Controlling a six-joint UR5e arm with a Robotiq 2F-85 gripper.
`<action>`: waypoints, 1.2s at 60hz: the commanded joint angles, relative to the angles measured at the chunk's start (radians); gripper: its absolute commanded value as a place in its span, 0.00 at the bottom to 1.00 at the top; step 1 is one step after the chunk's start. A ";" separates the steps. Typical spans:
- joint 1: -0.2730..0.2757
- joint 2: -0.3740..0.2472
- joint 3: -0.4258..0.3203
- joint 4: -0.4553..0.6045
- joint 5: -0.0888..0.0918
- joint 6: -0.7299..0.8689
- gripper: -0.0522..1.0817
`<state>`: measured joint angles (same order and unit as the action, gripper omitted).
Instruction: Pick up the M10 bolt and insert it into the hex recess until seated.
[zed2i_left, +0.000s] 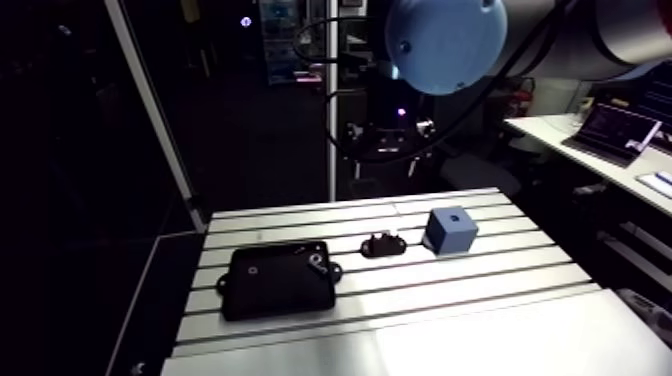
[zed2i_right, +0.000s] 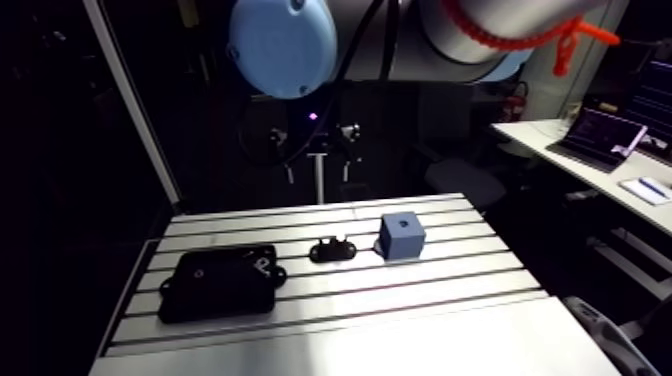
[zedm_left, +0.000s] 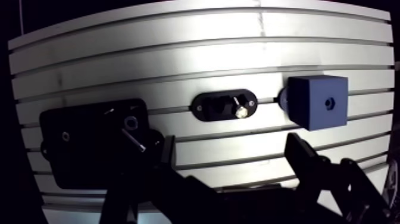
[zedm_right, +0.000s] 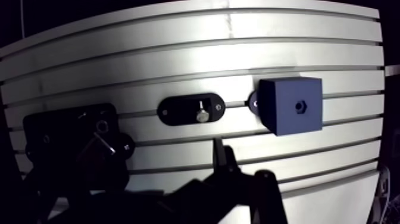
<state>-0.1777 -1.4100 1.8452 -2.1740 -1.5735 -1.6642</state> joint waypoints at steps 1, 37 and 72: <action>-0.027 0.010 0.025 -0.019 0.021 -0.040 0.06; -0.079 0.055 0.054 -0.086 0.068 -0.099 0.06; -0.080 0.111 0.070 -0.120 0.062 -0.096 0.06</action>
<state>-0.2561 -1.3145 1.9100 -2.2923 -1.5118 -1.7612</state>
